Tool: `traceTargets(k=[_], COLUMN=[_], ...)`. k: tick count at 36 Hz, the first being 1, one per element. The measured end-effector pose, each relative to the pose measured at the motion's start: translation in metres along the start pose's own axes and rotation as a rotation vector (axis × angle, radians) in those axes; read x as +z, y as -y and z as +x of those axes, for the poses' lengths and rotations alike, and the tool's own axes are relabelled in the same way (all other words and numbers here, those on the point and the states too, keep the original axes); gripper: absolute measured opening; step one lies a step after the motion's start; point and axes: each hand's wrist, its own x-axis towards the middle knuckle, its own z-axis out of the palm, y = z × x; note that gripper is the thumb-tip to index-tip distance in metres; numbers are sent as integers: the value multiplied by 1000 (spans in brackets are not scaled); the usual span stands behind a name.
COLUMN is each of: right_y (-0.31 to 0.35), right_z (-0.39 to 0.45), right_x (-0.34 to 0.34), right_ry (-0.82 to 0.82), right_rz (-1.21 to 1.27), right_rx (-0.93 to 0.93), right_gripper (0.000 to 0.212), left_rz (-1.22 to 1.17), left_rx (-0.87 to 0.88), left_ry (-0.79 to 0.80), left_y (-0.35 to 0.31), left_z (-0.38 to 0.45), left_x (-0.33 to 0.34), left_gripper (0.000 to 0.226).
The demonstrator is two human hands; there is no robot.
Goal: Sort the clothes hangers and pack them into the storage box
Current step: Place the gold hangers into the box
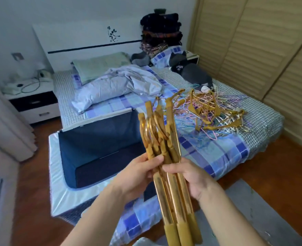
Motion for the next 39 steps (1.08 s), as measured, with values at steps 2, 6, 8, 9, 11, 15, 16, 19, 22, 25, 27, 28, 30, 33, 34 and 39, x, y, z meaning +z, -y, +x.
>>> traceTargets(k=[2, 6, 8, 9, 11, 15, 16, 19, 22, 25, 27, 28, 30, 33, 34, 39], right_y=[-1, -2, -2, -2, -7, -19, -20, -24, -31, -34, -28, -24, -14, 10, 17, 42], right_z=[13, 35, 48, 52, 68, 98, 103, 123, 143, 158, 167, 172, 188, 212, 218, 248], right_x=[25, 64, 80, 84, 100, 129, 134, 153, 167, 168, 159, 150, 130, 99, 90, 57], right_ry=[36, 61, 81, 97, 140, 250, 254, 241, 194, 125, 38, 8, -23, -68, -71, 29], right_rz=[-35, -104, -131, -147, -204, -305, -351, -538, -755, -857, -944, -995, -1002, -1026, -1056, -1092], right_rx=[9, 19, 38, 53, 104, 188, 189, 169, 116, 82, 30, 6, 5, 50, 56, 101], right_gripper=[31, 26, 24, 25, 26, 28, 27, 28, 24, 21, 20, 20, 20, 24, 25, 32], left_rz=[-40, -146, -179, -187, -222, -253, -238, -225, -248, -248, -255, -269, -314, -371, -387, -469], left_rx=[10, 46, 79, 90, 111, 137, 143, 179, 215, 254, 265, 268, 270, 255, 249, 293], left_ry=[-3, -55, -82, -97, -161, -331, -359, -454, -583, -735, -828, -866, -938, -1027, -1044, -1103], left_y=[-11, -22, -23, -23, -24, -26, -26, -30, -35, -37, -34, -32, -27, -20, -20, -20], left_z=[-5, -17, -24, -26, -35, -52, -56, -64, -71, -81, -88, -92, -97, -97, -96, -71], left_x=[-23, -56, -72, -76, -95, -131, -136, -156, -176, -196, -209, -216, -224, -228, -227, -212], left_gripper=[55, 58, 60, 59, 54, 45, 41, 35, 31, 28, 31, 33, 38, 40, 44, 64])
